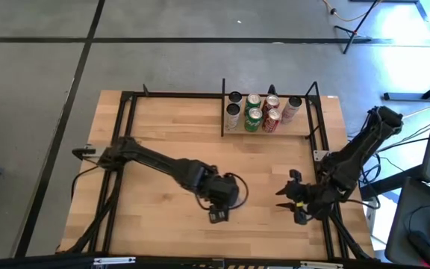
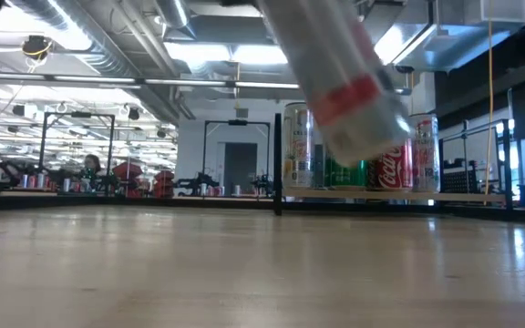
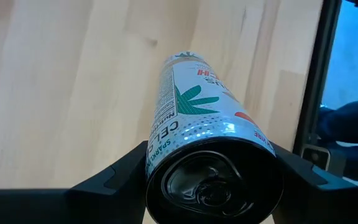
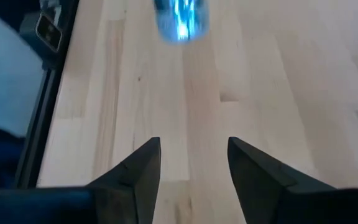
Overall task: Place canned beverage on shelf
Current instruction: Put the white-pink soda can on the shelf aligned with the other white-pink soda can
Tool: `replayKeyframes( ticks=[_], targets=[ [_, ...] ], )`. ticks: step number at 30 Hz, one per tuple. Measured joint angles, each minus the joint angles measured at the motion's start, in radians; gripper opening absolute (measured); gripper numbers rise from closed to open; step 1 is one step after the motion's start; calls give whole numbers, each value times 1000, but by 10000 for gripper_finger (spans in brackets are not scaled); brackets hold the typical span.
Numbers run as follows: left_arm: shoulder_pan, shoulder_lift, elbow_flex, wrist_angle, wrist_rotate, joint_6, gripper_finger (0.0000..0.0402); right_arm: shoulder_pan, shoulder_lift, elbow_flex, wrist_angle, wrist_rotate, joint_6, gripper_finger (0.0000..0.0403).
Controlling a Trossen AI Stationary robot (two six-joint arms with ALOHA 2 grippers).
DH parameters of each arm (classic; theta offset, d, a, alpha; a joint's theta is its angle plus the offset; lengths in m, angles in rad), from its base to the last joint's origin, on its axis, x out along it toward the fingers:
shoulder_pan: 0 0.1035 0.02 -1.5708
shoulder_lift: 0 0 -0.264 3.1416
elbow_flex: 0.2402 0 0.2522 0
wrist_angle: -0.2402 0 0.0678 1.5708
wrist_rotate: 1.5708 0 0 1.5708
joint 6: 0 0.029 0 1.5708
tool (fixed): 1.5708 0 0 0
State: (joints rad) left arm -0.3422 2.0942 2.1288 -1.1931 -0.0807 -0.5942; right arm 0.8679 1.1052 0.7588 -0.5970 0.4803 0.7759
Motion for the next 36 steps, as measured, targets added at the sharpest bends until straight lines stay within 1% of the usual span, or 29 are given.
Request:
replayKeyframes(
  ticks=[4,8,11,13,16,20,24,27,29,32,34,36],
  targets=[
    [9,91,76,2,22,32,227,17,7,-82,140,51,31,173],
    [19,143,85,26,81,43,227,15,38,-132,277,115,30,173],
    [25,155,85,56,78,46,227,-7,80,-136,356,138,-5,181],
    [27,154,87,84,76,47,227,-34,111,-136,417,119,-53,187],
    [28,153,87,103,74,48,227,-76,178,-136,508,53,-145,183],
    [27,153,87,127,70,63,227,-131,246,-136,592,-18,-185,153],
    [28,152,86,168,28,80,227,-172,301,-136,635,-66,-207,118],
    [31,152,86,190,22,100,227,-182,334,-136,666,-90,-205,100],
    [34,152,85,200,12,107,227,-182,355,-135,683,-86,-201,95],
    [40,152,85,211,-18,123,227,-183,381,-135,704,-74,-185,99],
    [46,152,85,220,-18,144,227,-183,392,-135,715,-73,-166,115],
    [55,152,85,225,-17,162,227,-183,398,-135,714,-71,-137,140]
  ],
)
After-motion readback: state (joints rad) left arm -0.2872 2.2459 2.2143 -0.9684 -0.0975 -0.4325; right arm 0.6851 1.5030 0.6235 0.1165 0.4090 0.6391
